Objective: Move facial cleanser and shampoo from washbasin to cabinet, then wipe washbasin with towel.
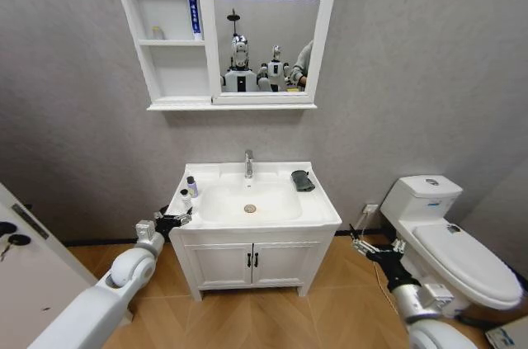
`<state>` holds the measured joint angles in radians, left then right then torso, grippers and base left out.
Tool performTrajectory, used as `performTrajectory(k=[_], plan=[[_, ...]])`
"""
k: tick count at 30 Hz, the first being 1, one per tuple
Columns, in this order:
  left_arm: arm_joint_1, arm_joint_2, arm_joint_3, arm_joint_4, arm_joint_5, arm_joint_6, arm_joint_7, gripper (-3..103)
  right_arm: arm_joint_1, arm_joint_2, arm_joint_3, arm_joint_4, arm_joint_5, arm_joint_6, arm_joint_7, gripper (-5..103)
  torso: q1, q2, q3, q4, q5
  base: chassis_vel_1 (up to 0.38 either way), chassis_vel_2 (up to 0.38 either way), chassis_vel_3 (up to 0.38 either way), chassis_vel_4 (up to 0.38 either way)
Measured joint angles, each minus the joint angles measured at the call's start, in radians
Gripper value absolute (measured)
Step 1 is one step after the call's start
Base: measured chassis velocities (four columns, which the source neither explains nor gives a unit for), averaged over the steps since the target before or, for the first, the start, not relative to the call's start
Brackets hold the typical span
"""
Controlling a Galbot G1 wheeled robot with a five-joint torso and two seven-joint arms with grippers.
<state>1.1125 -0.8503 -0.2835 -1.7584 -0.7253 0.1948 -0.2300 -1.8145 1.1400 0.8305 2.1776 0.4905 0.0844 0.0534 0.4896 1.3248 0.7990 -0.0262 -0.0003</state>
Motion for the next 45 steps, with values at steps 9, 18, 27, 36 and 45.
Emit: performTrajectory(k=[9,18,27,36,45], plan=[[-0.069,-0.052,0.052,0.097,0.021,-0.011,0.007,100,-0.005,0.001,0.004,-0.005,0.0,0.005,-0.001,100,0.0,0.0,0.0,0.0,0.0,0.0,0.0,0.0,0.0],[-0.138,-0.102,0.089,0.164,0.042,-0.02,0.014,100,-0.021,0.009,0.01,-0.006,-0.004,0.008,-0.002,100,0.0,0.0,0.0,-0.0001,0.0,0.0,0.0,0.0,0.0],[-0.154,-0.109,0.084,0.189,0.044,-0.026,-0.007,100,-0.027,0.02,0.013,-0.002,-0.005,0.013,-0.003,100,0.0,0.0,0.0,0.0001,0.0,0.0,0.0,0.0,0.0],[-0.175,-0.124,0.077,0.221,0.05,-0.034,-0.018,100,-0.04,0.04,0.011,0.004,-0.012,0.021,-0.005,100,0.0,0.0,0.0,0.0,0.0,0.0,0.0,0.0,0.0],[-0.178,-0.122,0.076,0.217,0.045,-0.039,-0.012,73,-0.043,0.045,0.014,0.01,-0.013,0.022,-0.005,100,0.0,0.0,0.0,0.0,0.0,0.0,0.0,0.0,0.0]])
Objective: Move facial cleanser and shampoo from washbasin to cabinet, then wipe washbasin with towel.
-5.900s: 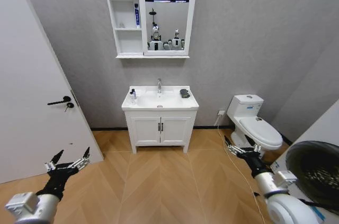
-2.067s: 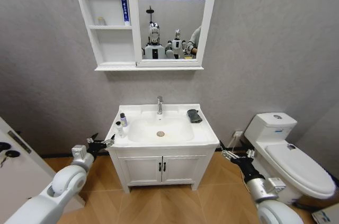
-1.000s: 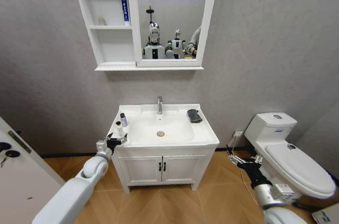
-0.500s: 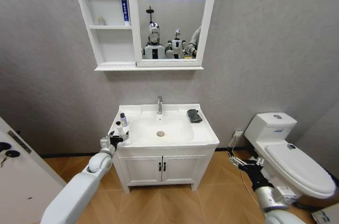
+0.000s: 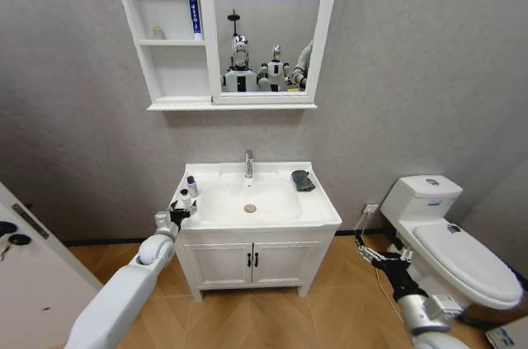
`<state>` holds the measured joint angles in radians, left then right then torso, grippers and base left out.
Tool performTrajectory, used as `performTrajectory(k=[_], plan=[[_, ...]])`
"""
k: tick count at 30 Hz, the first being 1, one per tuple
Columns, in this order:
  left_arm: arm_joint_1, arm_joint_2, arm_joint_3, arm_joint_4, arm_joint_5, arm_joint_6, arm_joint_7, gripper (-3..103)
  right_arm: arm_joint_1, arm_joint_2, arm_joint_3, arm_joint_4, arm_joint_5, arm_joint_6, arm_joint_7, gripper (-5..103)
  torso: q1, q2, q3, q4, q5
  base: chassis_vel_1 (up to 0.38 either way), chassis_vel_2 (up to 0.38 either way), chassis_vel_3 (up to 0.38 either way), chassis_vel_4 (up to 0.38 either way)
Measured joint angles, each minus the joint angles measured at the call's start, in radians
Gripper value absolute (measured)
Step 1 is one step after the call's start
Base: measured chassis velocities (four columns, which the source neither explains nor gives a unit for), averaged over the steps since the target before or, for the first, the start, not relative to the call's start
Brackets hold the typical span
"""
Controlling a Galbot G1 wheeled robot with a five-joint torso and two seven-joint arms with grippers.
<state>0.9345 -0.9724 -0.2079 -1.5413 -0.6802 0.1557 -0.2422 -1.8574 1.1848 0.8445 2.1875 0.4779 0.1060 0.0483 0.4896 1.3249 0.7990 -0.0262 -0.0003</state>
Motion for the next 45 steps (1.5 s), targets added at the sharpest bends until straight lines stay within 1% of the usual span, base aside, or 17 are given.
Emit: performTrajectory(k=[1,3,6,9,10,12,24,30,32,33,35,36,38,40,43,44,45], plan=[[0.0,0.0,0.0,0.0,0.0,0.0,0.0,73,0.0,0.0,0.0,0.0,0.0,0.0,0.0,100,0.0,0.0,0.0,0.0,0.0,0.0,0.0,0.0,0.0],[0.01,0.004,-0.007,-0.005,0.0,-0.002,0.008,62,0.001,0.0,-0.003,0.002,0.0,0.0,0.0,100,0.0,0.0,0.0,0.0001,0.0,0.0,0.0,0.0,0.0],[0.012,0.005,-0.009,-0.006,0.0,-0.003,0.01,57,0.001,0.0,-0.004,0.004,0.0,0.0,0.0,100,0.0,0.0,0.0,0.0,0.0,0.0,0.0,0.0,0.0],[0.022,0.006,-0.014,-0.009,0.001,-0.005,0.015,40,-0.001,0.001,-0.004,0.01,-0.001,0.0,0.0,100,0.0,0.0,0.0,0.0001,0.0,0.0,0.0,0.0,0.0],[0.022,0.006,-0.014,-0.009,0.001,-0.005,0.015,40,-0.001,0.001,-0.004,0.01,-0.001,0.0,0.0,100,0.0,0.0,0.0,0.0001,0.0,0.0,0.0,0.0,0.0],[0.025,0.005,-0.017,-0.01,0.003,-0.008,0.019,30,-0.006,0.001,-0.004,0.013,-0.002,0.0,0.0,100,0.0,0.0,0.0,0.0001,-0.0001,0.0,0.0,0.0,0.0],[0.04,0.032,-0.038,-0.054,-0.001,-0.015,0.035,28,-0.008,0.009,-0.007,0.019,-0.007,-0.001,-0.001,100,0.0,0.0,0.0,0.0,-0.0001,0.0,0.0,0.0,0.0],[0.047,0.116,-0.072,-0.132,-0.014,-0.012,0.026,28,-0.003,0.018,-0.023,0.019,-0.012,-0.001,-0.001,100,0.0,0.0,0.0,-0.0001,-0.0002,0.0,0.0,0.0,0.0],[0.044,0.188,-0.088,-0.177,-0.043,-0.003,0.018,28,0.004,0.02,-0.03,0.019,-0.013,-0.001,-0.002,100,0.0,0.0,0.0,0.0002,-0.0001,0.0,0.0,0.0,0.0],[0.044,0.188,-0.088,-0.177,-0.043,-0.003,0.018,28,0.004,0.02,-0.03,0.019,-0.013,-0.001,-0.002,100,0.0,0.0,0.0,0.0002,-0.0001,0.0,0.0,0.0,0.0],[0.011,0.271,-0.098,-0.209,-0.075,0.006,0.026,28,0.011,0.028,-0.04,0.017,-0.017,-0.001,-0.002,100,0.0,0.0,0.0,0.0004,-0.0001,0.0,0.0,0.0,0.0],[0.011,0.271,-0.098,-0.209,-0.075,0.006,0.026,28,0.011,0.028,-0.04,0.017,-0.017,-0.001,-0.002,100,0.0,0.0,0.0,0.0004,-0.0001,0.0,0.0,0.0,0.0],[-0.074,0.33,-0.086,-0.209,-0.116,0.015,0.033,28,0.016,0.036,-0.054,0.014,-0.025,0.0,-0.002,100,0.0,0.0,0.0,0.0002,-0.0002,0.0,0.0,0.0,0.0],[-0.098,0.342,-0.078,-0.206,-0.127,0.017,0.034,28,0.017,0.037,-0.056,0.014,-0.026,0.0,-0.002,100,0.0,0.0,0.0,0.0,0.0001,0.0,0.0,0.0,0.0],[-0.28,0.419,0.029,-0.169,-0.203,0.032,0.059,28,0.019,0.044,-0.059,0.014,-0.029,0.0,-0.002,100,0.0,0.0,0.0,-0.0001,0.0001,0.0,0.0,0.0,0.0],[-0.28,0.419,0.029,-0.169,-0.203,0.032,0.059,28,0.019,0.044,-0.059,0.014,-0.029,0.0,-0.002,100,0.0,0.0,0.0,-0.0001,0.0001,0.0,0.0,0.0,0.0],[-0.34,0.437,0.072,-0.155,-0.229,0.038,0.062,28,0.019,0.044,-0.058,0.014,-0.029,0.0,-0.002,100,0.0,0.0,0.0,0.0,-0.0001,0.0,0.0,0.0,0.0]])
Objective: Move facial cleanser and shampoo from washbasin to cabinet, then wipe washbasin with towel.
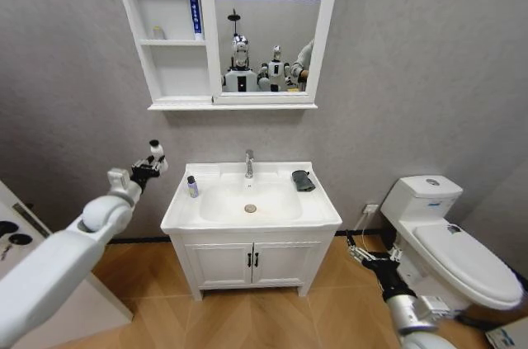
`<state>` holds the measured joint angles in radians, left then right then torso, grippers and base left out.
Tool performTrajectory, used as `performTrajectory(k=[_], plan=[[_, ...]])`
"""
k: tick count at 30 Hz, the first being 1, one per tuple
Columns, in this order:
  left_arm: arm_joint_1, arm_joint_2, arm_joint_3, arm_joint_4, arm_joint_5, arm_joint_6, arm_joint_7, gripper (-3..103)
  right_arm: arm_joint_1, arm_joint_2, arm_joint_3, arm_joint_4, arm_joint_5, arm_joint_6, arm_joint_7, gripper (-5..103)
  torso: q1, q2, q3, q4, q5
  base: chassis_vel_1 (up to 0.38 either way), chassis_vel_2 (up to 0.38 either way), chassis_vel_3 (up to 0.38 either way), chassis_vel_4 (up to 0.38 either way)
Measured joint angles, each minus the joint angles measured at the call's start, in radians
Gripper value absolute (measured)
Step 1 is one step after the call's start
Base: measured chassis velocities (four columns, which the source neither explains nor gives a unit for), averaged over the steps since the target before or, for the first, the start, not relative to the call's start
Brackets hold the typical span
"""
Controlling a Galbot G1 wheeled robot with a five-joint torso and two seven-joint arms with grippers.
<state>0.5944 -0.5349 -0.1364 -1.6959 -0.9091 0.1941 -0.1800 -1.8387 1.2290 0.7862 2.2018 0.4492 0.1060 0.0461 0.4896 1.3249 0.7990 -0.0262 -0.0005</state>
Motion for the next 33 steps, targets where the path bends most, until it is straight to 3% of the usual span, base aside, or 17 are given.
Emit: performTrajectory(k=[1,2,4,5,7,10,12,13,15,19,21,33], plan=[[-0.104,0.02,0.067,0.025,-0.039,0.01,-0.001,28,0.001,-0.001,0.003,0.0,0.003,0.0,0.0,100,0.0,0.0,0.0,0.0,-0.0002,0.0,0.0,0.0,0.0],[-0.104,0.02,0.067,0.025,-0.039,0.01,-0.001,28,0.001,-0.001,0.003,0.0,0.003,0.0,0.0,100,0.0,0.0,0.0,0.0,-0.0002,0.0,0.0,0.0,0.0],[-0.263,0.028,0.163,0.069,-0.092,0.028,-0.011,28,0.004,-0.002,0.004,0.0,0.006,0.0,0.0,100,0.0,0.0,0.0,0.0001,0.0002,0.0,0.0,0.0,0.0],[-0.263,0.028,0.163,0.069,-0.092,0.028,-0.011,28,0.004,-0.002,0.004,0.0,0.006,0.0,0.0,100,0.0,0.0,0.0,0.0001,0.0002,0.0,0.0,0.0,0.0],[-0.47,0.01,0.312,0.144,-0.126,0.045,-0.017,28,0.01,0.003,0.002,-0.004,0.006,0.0,0.0,100,0.0,0.0,0.0,0.0001,0.0002,0.0,0.0,0.0,0.0],[-0.548,-0.005,0.371,0.177,-0.129,0.05,-0.016,28,0.011,0.006,0.001,-0.006,0.006,0.0,0.0,100,0.0,0.0,0.0,0.0,0.0,0.0,0.0,0.0,0.0],[-0.686,-0.037,0.48,0.236,-0.144,0.068,-0.009,28,0.013,0.009,0.001,-0.01,0.006,0.0,0.0,100,0.0,0.0,0.0,0.0,0.0004,0.0,0.0,0.0,0.0],[-0.686,-0.037,0.48,0.236,-0.144,0.068,-0.009,28,0.013,0.009,0.001,-0.01,0.006,0.0,0.0,100,0.0,0.0,0.0,0.0,0.0004,0.0,0.0,0.0,0.0],[-0.794,-0.075,0.566,0.301,-0.158,0.084,0.004,28,0.016,0.01,0.005,-0.014,0.007,0.0,0.0,100,0.0,0.0,0.0,-0.0001,0.0002,0.0,0.0,0.0,0.0],[-0.885,-0.12,0.635,0.39,-0.163,0.099,0.031,28,0.02,0.009,0.007,-0.018,0.01,0.0,0.0,100,0.0,0.0,0.0,-0.0001,0.0002,0.0,0.0,0.0,0.0],[-0.98,-0.193,0.698,0.517,-0.156,0.104,0.068,28,0.025,0.012,0.007,-0.023,0.012,0.001,0.0,100,0.0,0.0,0.0,0.0002,0.0002,0.0,0.0,0.0,0.0],[-1.102,-0.4,0.756,0.805,-0.102,0.112,0.16,28,0.035,0.0,0.018,-0.046,0.025,0.012,-0.002,100,0.0,0.0,0.0,-0.0001,0.0002,0.0,0.0,0.0,0.0]])
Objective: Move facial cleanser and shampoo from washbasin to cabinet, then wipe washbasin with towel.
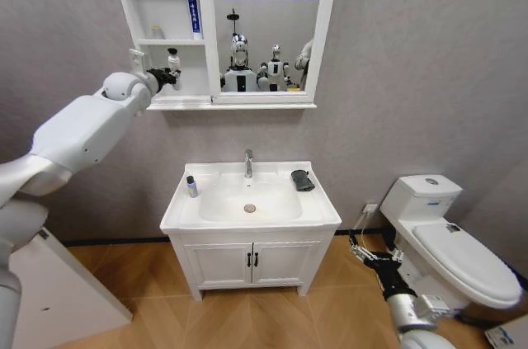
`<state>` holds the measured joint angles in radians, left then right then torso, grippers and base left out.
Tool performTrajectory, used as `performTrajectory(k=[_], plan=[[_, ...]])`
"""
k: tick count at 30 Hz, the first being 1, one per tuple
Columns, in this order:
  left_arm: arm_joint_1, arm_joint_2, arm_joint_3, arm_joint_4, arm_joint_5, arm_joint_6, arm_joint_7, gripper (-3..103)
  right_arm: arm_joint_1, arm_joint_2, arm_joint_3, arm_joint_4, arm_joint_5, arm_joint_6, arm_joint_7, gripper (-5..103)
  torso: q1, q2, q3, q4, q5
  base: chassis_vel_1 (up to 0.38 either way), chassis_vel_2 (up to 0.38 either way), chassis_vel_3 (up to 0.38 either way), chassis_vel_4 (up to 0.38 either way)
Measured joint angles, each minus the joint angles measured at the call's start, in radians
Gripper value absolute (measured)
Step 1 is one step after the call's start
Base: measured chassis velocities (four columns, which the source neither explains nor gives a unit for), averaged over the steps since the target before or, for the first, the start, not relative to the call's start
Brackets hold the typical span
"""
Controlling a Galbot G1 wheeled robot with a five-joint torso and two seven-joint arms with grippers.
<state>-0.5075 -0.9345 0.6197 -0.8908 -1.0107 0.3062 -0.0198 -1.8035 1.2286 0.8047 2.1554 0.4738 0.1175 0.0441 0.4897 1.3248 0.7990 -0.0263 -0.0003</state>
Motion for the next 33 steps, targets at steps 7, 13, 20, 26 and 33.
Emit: performTrajectory(k=[7,13,20,26,33], plan=[[-0.003,-0.062,-0.026,0.134,0.056,-0.01,0.041,28,0.015,-0.016,0.002,-0.012,0.01,-0.001,0.0,100,0.0,0.0,0.0,0.0001,0.0001,0.0,0.0,0.0,0.0],[0.007,-0.093,-0.071,0.218,0.104,-0.025,0.066,28,0.014,-0.012,0.003,-0.019,0.011,0.0,-0.001,100,0.0,0.0,0.0,0.0003,-0.0001,0.0,0.0,0.0,0.0],[0.009,-0.125,-0.112,0.3,0.144,-0.038,0.085,28,0.007,-0.007,0.007,-0.021,0.01,0.005,-0.004,100,0.0,0.0,0.0,0.0001,0.0,0.0,0.0,0.0,0.0],[0.011,-0.154,-0.139,0.355,0.166,-0.04,0.098,28,0.006,-0.008,0.013,-0.021,0.01,0.006,-0.005,100,0.0,0.0,0.0,0.0002,0.0,0.0,0.0,0.0,0.0],[0.012,-0.166,-0.149,0.373,0.168,-0.032,0.097,28,0.003,-0.002,0.01,-0.022,0.006,0.009,-0.006,100,0.0,0.0,0.0,0.0001,0.0,0.0,0.0,0.0,0.0]])
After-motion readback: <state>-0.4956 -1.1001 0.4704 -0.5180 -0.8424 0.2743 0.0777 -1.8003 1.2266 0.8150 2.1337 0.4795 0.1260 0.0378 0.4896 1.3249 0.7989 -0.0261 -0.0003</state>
